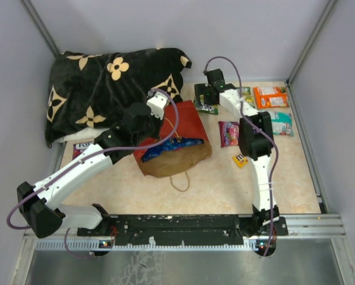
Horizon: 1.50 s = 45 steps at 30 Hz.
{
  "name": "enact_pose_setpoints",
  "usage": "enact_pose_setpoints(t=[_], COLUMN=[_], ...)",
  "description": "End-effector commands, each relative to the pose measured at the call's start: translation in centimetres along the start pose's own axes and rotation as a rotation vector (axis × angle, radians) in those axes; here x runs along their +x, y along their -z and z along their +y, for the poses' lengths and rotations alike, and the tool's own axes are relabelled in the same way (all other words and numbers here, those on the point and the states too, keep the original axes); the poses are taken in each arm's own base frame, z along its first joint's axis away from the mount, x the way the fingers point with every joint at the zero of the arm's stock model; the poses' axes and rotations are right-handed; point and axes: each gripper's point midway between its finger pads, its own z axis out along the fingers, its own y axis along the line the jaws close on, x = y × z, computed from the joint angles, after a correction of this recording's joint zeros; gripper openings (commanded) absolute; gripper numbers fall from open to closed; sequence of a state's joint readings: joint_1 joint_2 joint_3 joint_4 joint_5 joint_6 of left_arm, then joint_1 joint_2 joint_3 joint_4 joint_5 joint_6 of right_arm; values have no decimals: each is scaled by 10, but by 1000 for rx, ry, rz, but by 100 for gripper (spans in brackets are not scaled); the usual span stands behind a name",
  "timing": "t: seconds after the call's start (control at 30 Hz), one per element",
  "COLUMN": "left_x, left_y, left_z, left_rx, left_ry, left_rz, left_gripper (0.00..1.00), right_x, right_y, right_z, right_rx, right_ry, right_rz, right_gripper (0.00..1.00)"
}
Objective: Take the snacks out of the paper bag
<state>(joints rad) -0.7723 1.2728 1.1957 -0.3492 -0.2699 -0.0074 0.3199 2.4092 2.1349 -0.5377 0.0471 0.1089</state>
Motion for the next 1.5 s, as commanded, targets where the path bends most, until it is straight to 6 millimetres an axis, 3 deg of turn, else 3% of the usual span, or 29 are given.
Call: enact_pose_setpoints(t=[0.0, 0.07, 0.1, 0.17, 0.23, 0.37, 0.43, 0.5, 0.6, 0.67, 0.83, 0.93, 1.07, 1.3, 1.47], left_x=[-8, -8, -8, -7, -5, -3, -2, -1, -1, -1, -1, 2, 3, 3, 0], left_y=[5, 5, 4, 3, 2, -1, -2, -2, -3, -3, -3, -5, -6, -5, -3], left_z=[4, 3, 3, 3, 5, 7, 6, 6, 5, 5, 8, 7, 6, 5, 4], left_rx=[-15, -10, -8, -14, -25, -40, -41, -38, -34, -36, -53, -49, -45, -34, -30], left_ry=[19, 23, 26, 32, 34, 36, 36, 38, 35, 33, 27, 24, 23, 23, 26], left_rz=[-25, -27, -26, -22, -18, -12, -9, -7, -4, -4, -9, 3, 6, 6, -1], left_gripper=[0, 0, 0, 0, 0, 0, 0, 0, 0, 0, 0, 0, 0, 0, 0], right_x=[-118, -127, -119, -99, -65, 15, 47, 71, 103, 123, 157, 169, 178, 200, 209], right_y=[157, 216, 249, 288, 317, 344, 355, 363, 361, 351, 328, 316, 292, 219, 191], right_z=[8, 6, 3, 6, 13, 24, 31, 51, 102, 125, 170, 194, 200, 200, 178], right_rx=[-81, -134, -168, -238, -300, -352, -408, -499, -562, -562, -747, -841, -897, -833, -740], right_ry=[-154, -263, -326, -432, -530, -713, -786, -796, -726, -728, -870, -945, -1151, -1408, -1510], right_rz=[-466, -619, -673, -754, -793, -830, -852, -857, -746, -679, -552, -472, -419, -316, -337], right_gripper=[99, 99, 99, 99, 99, 99, 96, 93, 93, 95, 90, 80, 67, 42, 39])
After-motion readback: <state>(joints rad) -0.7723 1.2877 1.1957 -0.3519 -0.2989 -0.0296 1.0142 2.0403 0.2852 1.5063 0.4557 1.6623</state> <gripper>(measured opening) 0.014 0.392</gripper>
